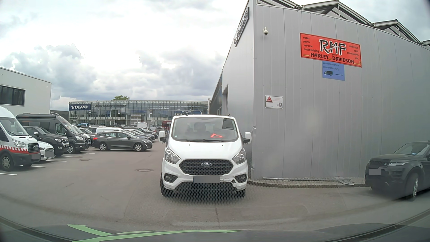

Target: Follow the waypoints while adhering to traffic rules and regulations

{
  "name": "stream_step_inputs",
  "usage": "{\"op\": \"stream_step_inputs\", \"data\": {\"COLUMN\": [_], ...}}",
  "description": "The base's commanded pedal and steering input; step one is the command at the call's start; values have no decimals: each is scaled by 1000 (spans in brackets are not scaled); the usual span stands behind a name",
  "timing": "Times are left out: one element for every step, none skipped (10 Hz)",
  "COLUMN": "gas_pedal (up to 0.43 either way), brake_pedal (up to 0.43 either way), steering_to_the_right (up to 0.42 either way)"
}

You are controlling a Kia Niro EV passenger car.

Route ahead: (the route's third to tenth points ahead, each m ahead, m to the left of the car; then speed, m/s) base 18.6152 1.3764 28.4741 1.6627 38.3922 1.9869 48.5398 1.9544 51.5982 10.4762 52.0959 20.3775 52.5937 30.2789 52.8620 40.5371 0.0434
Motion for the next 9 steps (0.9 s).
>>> {"op": "stream_step_inputs", "data": {"gas_pedal": [0, 0, 0, 0, 0, 0, 0, 0, 0], "brake_pedal": [299, 311, 311, 317, 323, 323, 323, 323, 323], "steering_to_the_right": [6, 6, 5, 6, 6, 6, 6, 6, 5]}}
